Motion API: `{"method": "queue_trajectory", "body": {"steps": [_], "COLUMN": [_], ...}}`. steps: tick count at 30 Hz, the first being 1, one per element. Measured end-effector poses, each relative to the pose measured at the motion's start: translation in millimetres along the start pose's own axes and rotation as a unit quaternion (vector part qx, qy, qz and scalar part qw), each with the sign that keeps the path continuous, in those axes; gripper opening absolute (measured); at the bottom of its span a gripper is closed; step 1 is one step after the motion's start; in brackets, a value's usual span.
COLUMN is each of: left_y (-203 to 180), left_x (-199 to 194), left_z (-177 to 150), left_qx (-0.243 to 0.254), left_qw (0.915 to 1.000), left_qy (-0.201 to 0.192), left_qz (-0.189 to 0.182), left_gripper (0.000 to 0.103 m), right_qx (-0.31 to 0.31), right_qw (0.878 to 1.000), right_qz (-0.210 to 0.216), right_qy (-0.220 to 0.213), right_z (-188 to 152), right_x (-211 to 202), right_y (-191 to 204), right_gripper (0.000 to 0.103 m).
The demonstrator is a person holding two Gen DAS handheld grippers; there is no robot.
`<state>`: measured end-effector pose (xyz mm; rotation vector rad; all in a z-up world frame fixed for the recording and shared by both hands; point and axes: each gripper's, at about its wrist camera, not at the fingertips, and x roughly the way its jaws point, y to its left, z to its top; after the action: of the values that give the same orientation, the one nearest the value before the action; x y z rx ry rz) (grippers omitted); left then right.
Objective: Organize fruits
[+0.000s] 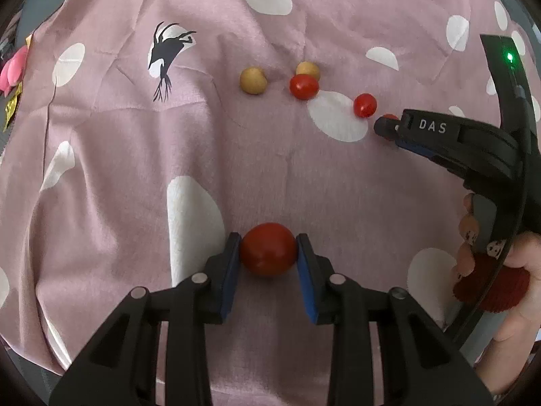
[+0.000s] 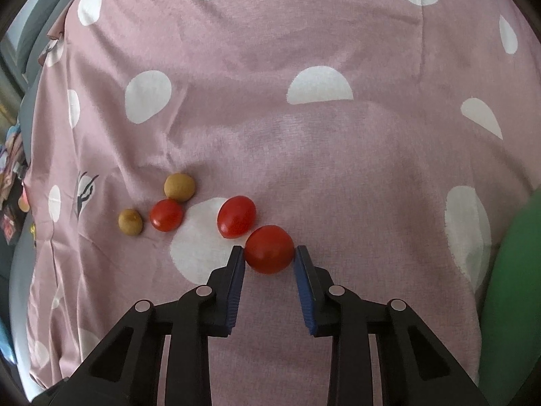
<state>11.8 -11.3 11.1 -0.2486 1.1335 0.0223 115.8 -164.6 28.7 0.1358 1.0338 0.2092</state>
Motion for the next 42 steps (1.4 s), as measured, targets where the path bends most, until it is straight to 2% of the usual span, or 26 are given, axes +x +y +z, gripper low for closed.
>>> {"method": "queue_trajectory", "body": {"steps": [4,12,22,32,35,42], "left_y": [-1,-15,-52,-92,-95,-102], "left_x": [-6,-31,-68,-100,-96,-73], "left_z": [0,5,47,82,83,78], "left_qx": [-0.008,0.001,0.035,0.071,0.074,0.078], "left_qw": [0.9999,0.9984,0.9930,0.9817,0.9803,0.9841], "left_qy": [-0.009,-0.053,-0.113,-0.172,-0.177,-0.151], "left_qz": [-0.010,-0.018,-0.010,-0.040,-0.046,-0.052], "left_gripper": [0.032,0.032,0.032,0.032,0.032,0.032], "right_qx": [-0.004,0.000,0.023,0.065,0.074,0.111], "right_qw": [1.000,1.000,0.994,0.986,0.983,0.977], "right_qz": [-0.004,0.003,0.029,0.032,0.032,0.018], "right_qy": [-0.003,-0.027,-0.098,-0.153,-0.165,-0.182], "right_z": [0,-1,4,-3,-4,-12], "right_x": [1,-22,-80,-117,-125,-138], "right_y": [3,-2,-22,-47,-54,-72], "right_gripper": [0.031,0.031,0.032,0.032,0.032,0.032]}}
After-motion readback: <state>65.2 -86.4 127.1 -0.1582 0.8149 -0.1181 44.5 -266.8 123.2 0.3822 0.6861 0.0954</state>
